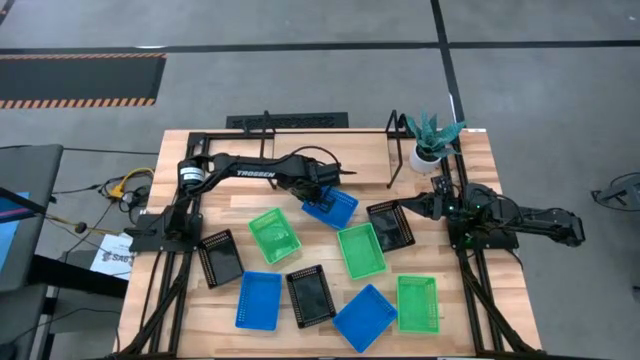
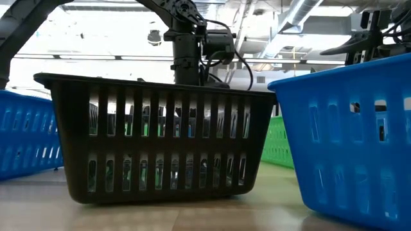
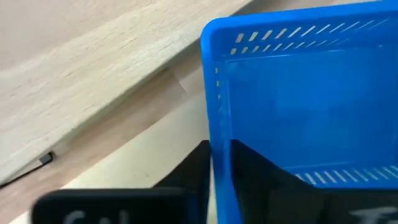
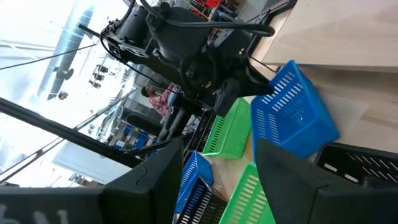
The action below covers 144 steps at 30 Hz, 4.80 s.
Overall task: Stack baskets on shelf by color
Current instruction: Put the top blue bin on the shelf, then stack the right blue bin on top of the other blue bin on the shelf
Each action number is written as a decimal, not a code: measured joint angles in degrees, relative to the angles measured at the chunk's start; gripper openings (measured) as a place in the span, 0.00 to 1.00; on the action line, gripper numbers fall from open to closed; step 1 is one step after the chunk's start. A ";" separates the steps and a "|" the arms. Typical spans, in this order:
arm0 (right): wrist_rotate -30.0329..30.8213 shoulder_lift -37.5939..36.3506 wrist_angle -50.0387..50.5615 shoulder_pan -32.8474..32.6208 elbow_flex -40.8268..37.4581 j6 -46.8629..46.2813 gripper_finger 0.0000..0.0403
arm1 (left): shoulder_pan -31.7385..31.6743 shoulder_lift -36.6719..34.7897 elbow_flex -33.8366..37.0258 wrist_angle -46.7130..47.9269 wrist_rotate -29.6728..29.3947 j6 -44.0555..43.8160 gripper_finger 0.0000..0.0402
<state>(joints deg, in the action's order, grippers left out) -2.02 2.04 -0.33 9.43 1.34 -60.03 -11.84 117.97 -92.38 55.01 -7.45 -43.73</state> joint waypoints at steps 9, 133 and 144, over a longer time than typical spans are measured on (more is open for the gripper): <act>0.44 -0.01 0.01 -0.02 0.00 0.58 0.56 | -0.02 -0.02 -0.02 -0.09 2.08 2.15 0.01; 0.61 0.97 0.03 -0.09 -0.07 3.16 0.56 | -13.61 -8.20 -34.82 17.88 25.31 59.91 0.45; 0.59 1.01 0.85 -0.09 0.00 3.11 0.56 | 11.65 -11.46 -26.73 17.01 7.38 36.45 0.45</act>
<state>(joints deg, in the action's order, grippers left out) -1.43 3.05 0.52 9.34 1.34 -56.93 -0.19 106.51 -119.11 72.01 -0.07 -7.28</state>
